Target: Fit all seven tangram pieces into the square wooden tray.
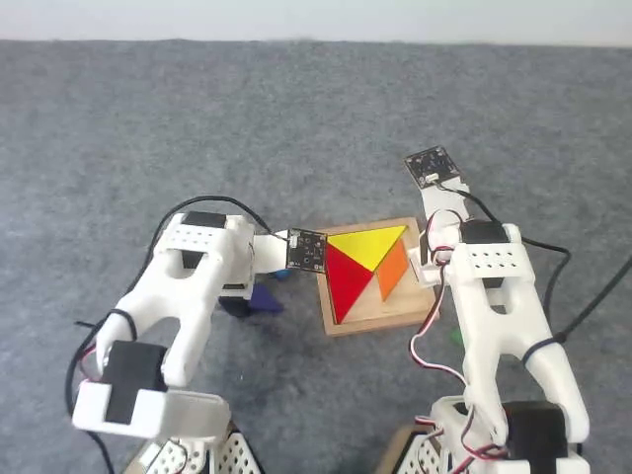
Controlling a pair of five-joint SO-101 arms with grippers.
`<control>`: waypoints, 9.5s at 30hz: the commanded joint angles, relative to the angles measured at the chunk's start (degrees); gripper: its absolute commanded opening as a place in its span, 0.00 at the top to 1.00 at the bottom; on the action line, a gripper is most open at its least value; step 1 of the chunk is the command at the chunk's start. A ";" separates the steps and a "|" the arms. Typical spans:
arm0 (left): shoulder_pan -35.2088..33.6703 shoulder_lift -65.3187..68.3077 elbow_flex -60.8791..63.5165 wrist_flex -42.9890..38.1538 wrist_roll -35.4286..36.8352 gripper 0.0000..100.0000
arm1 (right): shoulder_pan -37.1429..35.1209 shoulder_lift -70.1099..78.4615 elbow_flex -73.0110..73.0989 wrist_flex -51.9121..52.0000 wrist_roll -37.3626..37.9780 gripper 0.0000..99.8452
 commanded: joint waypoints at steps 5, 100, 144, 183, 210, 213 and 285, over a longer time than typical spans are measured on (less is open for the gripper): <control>0.88 0.35 -3.82 1.85 -0.62 0.69 | 0.48 -2.77 -0.26 -0.75 1.14 0.99; 0.97 6.15 -6.20 6.59 13.36 0.76 | 0.84 -3.21 -0.26 -0.31 1.14 0.99; 6.77 -3.78 2.68 0.62 7.74 0.71 | 0.84 -3.30 -0.26 -0.31 1.32 0.99; 6.77 -2.11 1.54 4.92 9.41 0.83 | 0.84 -3.30 -0.26 -0.31 1.32 0.99; 6.86 -2.20 -4.70 12.92 9.32 0.85 | 0.84 -3.30 -0.26 -0.40 1.32 0.99; 6.68 -2.11 -4.35 13.01 9.32 0.85 | 0.84 -3.30 -0.26 -0.40 1.32 0.99; 16.00 -23.91 -2.68 26.55 7.21 0.99 | 7.43 -6.20 -4.57 5.05 0.79 0.99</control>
